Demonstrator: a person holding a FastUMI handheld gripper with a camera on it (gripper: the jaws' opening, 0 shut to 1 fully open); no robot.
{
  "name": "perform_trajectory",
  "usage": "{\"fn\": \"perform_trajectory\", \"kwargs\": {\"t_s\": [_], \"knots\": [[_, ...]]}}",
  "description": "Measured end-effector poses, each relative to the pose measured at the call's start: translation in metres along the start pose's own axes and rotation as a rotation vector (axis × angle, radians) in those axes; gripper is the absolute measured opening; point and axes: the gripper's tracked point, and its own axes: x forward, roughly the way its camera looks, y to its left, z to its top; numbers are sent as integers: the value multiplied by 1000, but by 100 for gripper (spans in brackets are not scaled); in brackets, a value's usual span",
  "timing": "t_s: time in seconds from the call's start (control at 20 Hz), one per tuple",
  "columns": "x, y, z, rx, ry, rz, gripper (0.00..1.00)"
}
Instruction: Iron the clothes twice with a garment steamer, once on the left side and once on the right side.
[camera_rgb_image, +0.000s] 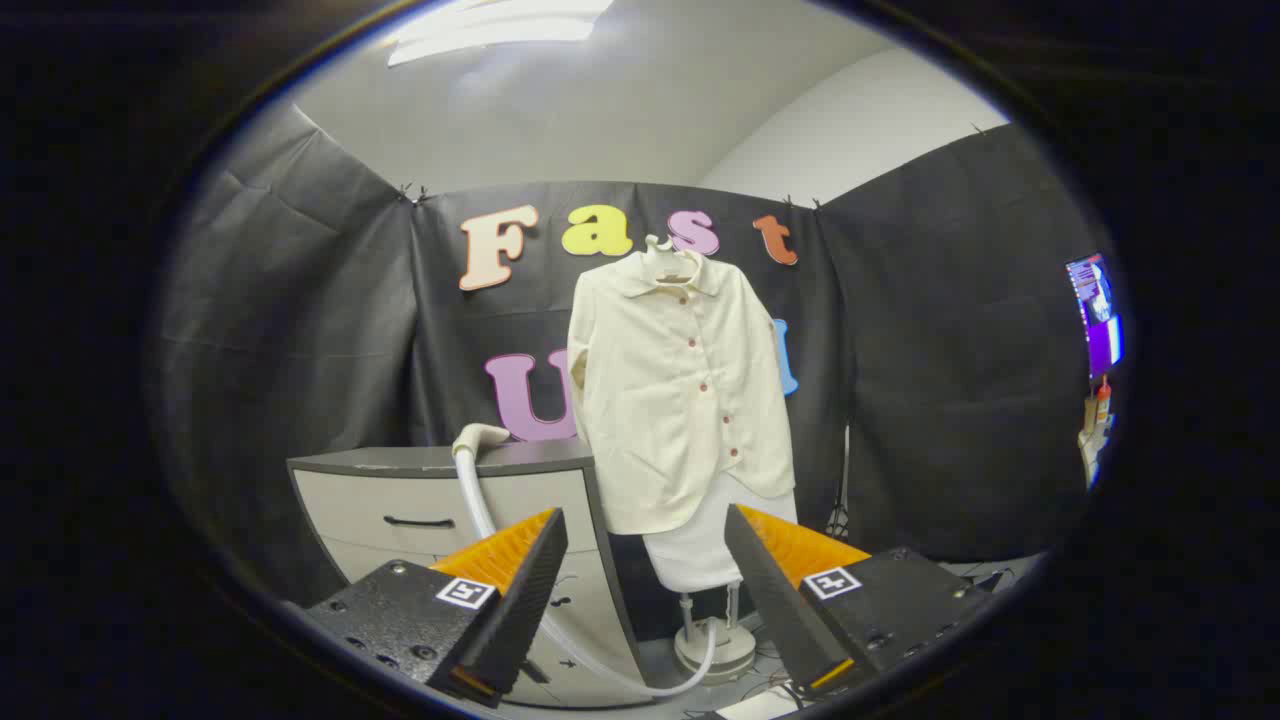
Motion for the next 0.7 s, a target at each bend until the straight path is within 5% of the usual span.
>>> {"fn": "perform_trajectory", "kwargs": {"t_s": [0.7], "knots": [[9, 4, -8, -10, 4, 2, 96]]}}
